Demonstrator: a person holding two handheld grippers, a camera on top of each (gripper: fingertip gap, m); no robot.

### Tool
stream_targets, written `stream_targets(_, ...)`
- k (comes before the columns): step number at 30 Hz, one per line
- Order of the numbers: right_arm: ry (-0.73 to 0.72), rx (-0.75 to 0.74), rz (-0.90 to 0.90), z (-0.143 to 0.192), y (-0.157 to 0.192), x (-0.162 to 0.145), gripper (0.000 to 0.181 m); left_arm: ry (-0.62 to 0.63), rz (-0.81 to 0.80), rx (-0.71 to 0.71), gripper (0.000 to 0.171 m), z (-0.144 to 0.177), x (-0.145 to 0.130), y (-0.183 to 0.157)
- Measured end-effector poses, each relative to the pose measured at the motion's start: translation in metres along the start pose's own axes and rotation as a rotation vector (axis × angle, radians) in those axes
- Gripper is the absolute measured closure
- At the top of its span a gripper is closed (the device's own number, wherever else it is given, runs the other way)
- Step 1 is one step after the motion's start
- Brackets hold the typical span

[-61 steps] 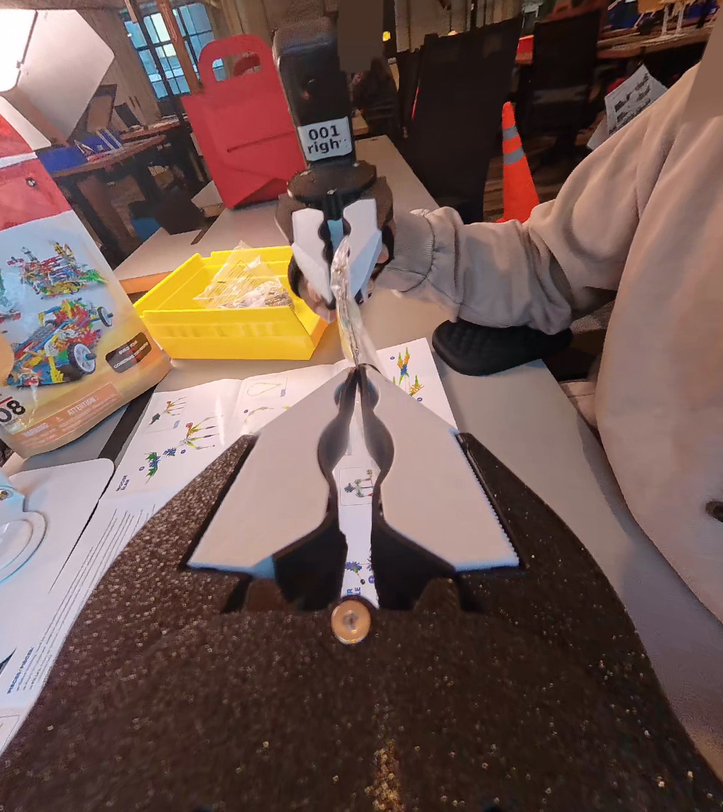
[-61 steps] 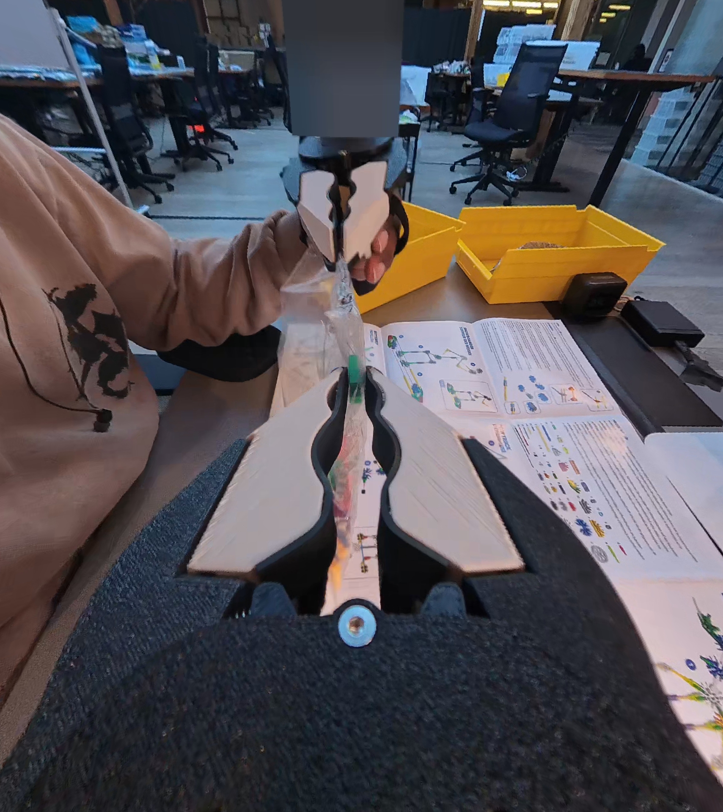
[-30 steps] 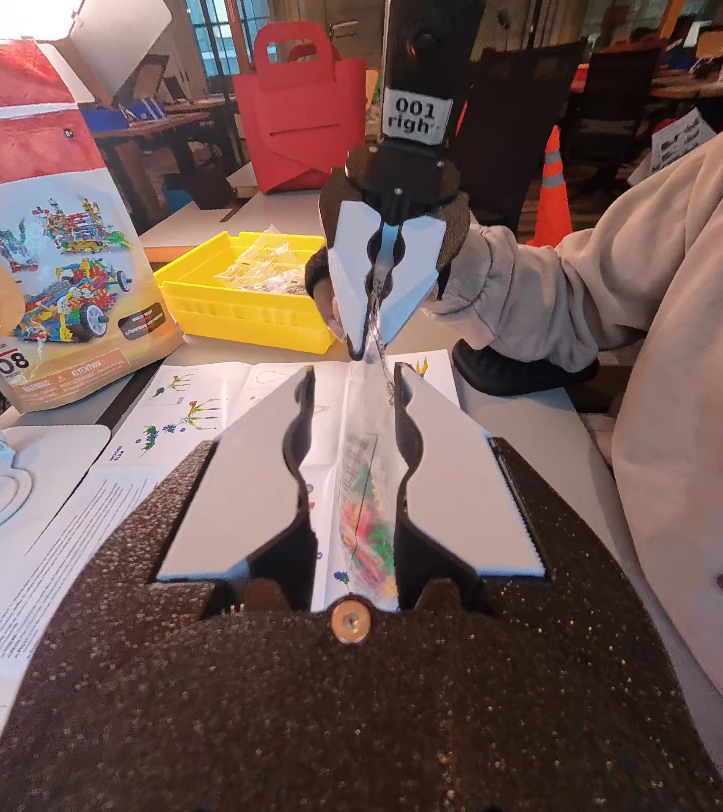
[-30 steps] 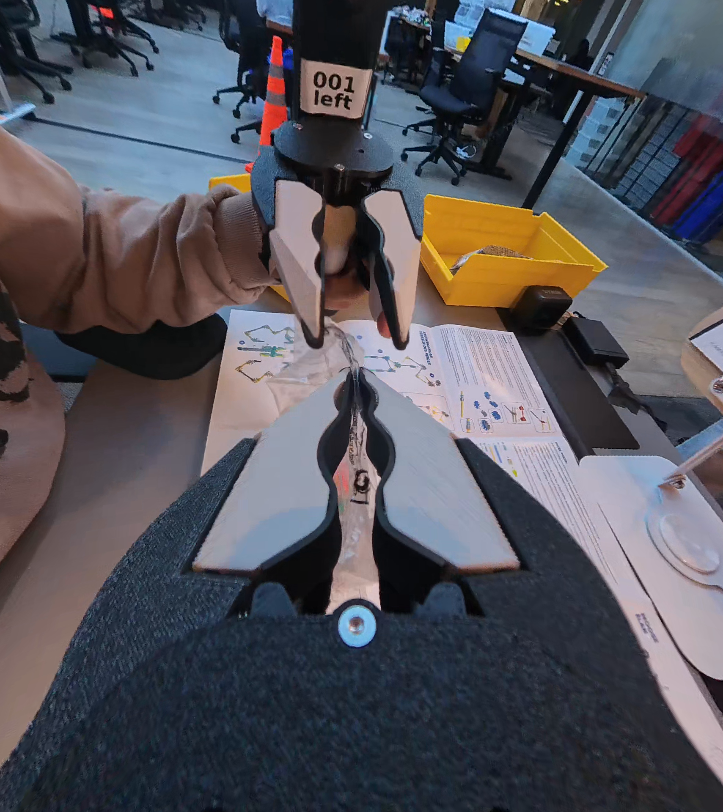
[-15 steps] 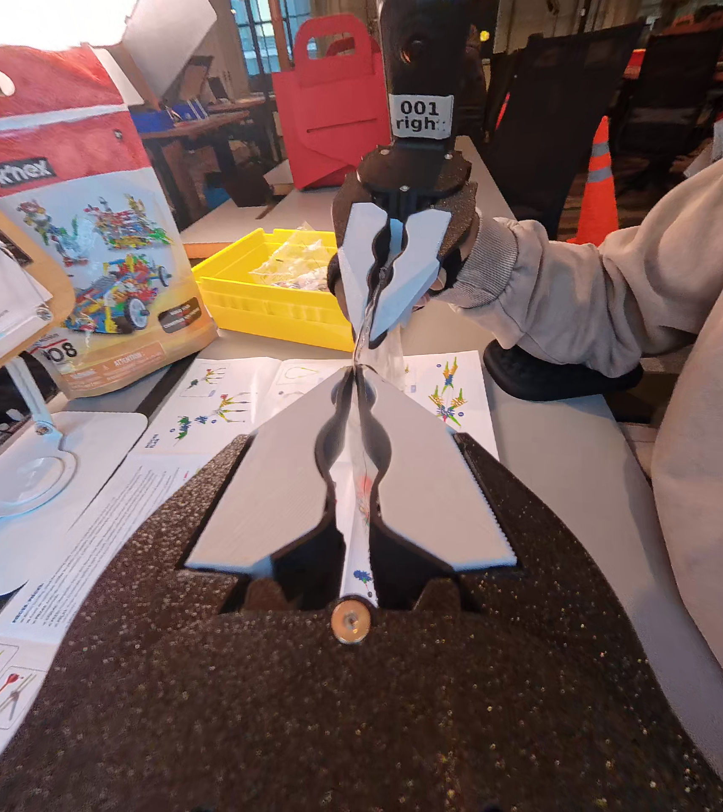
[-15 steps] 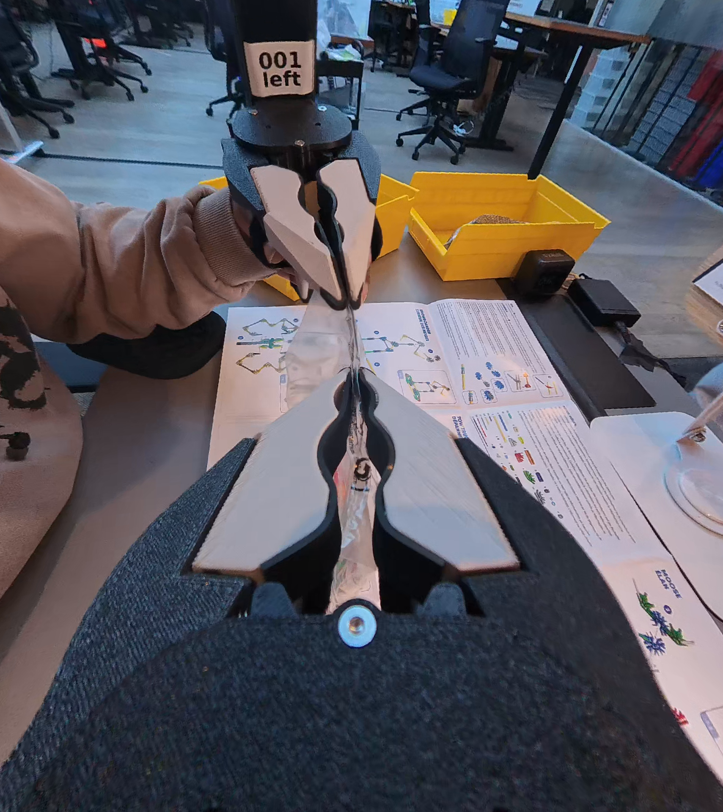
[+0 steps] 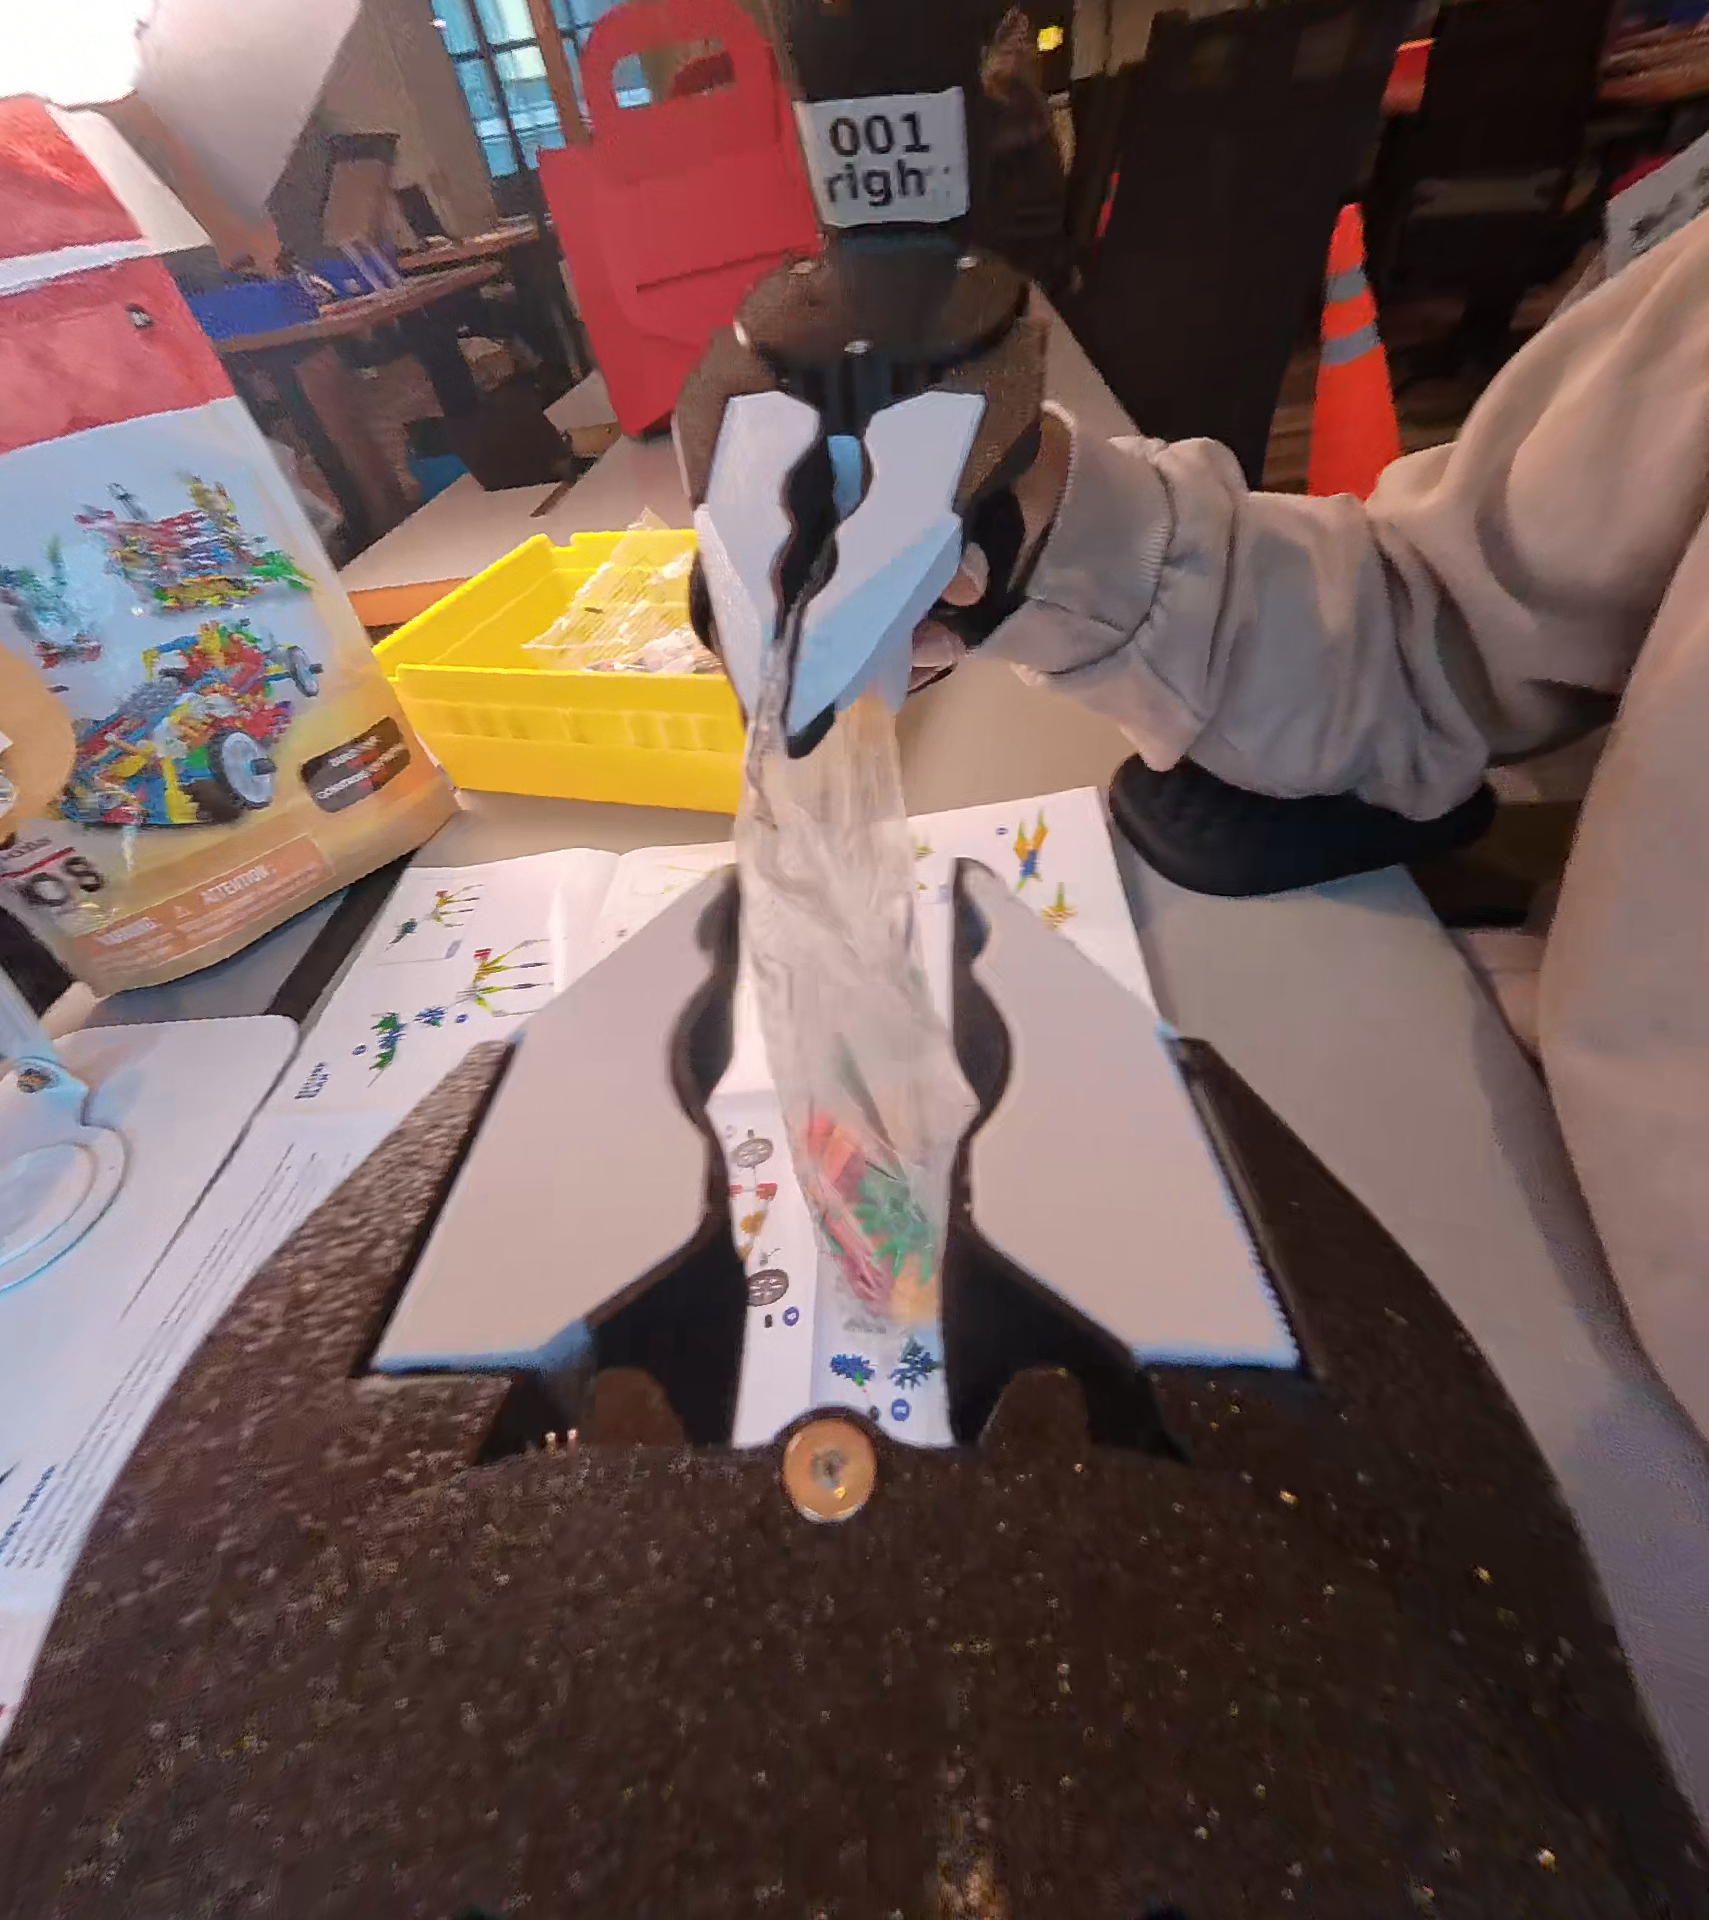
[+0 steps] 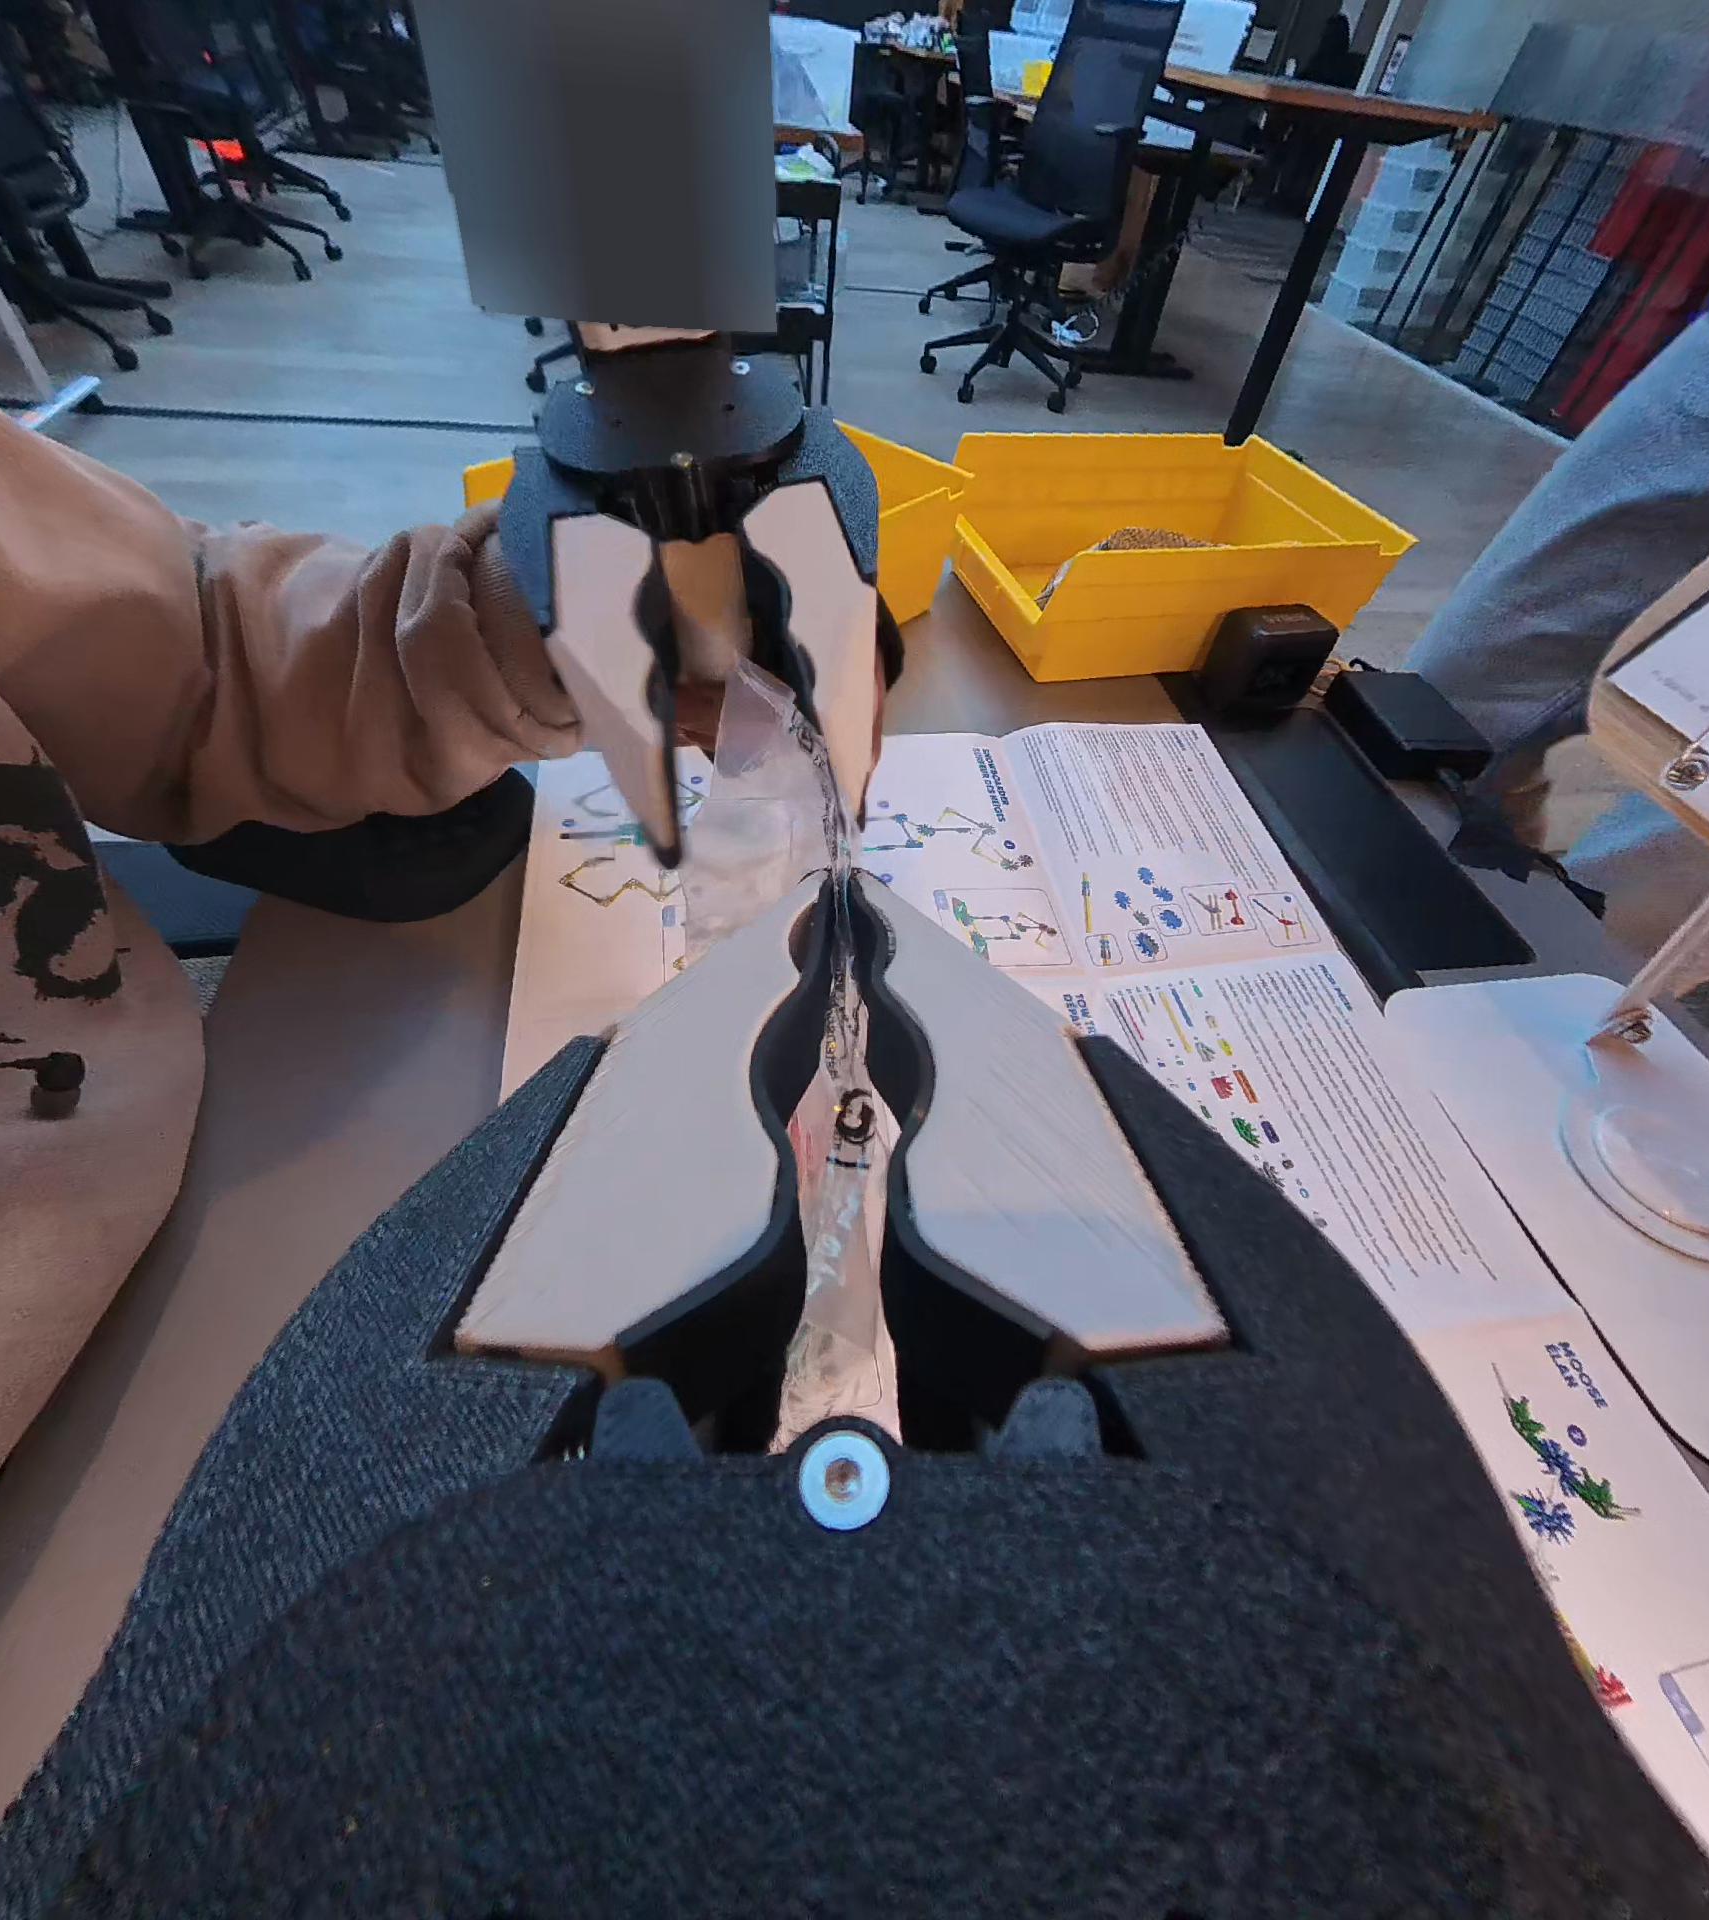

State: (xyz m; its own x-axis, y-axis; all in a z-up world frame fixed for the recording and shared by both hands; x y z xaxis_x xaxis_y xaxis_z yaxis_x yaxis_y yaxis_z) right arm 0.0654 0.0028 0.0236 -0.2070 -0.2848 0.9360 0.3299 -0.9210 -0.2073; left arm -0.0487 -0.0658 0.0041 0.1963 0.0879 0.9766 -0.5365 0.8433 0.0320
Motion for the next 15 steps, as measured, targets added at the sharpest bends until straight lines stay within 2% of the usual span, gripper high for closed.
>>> stream_targets(1,-0.005,0.011,-0.001,0.0,0.001,0.001,0.181,-0.003,-0.001,0.045,0.167,-0.001,0.0,0.004)
stream_targets(2,-0.004,0.01,0.0,0.001,0.001,0.001,0.181,-0.004,0.017,0.057,0.171,0.0,0.001,0.008)
stream_targets(12,0.01,0.013,-0.005,0.006,-0.002,-0.004,0.181,-0.027,0.092,-0.06,0.171,0.002,0.007,-0.002)
stream_targets(15,0.002,-0.009,0.039,0.006,0.001,-0.001,0.17,-0.036,0.103,-0.089,0.171,0.003,0.009,-0.005)
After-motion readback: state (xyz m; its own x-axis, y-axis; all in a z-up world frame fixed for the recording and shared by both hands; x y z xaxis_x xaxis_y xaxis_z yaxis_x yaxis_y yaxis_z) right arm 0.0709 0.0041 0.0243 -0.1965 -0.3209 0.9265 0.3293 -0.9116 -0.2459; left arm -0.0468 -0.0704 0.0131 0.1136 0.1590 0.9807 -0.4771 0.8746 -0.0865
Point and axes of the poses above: each gripper's, where its closed fingertips meet, z back along the fingers, x out of its top, y = z × x across the jaws, the point moved 6 cm from there along z, back along the fingers, and after that the axes turned 7 degrees about z, right-handed, at the moved point
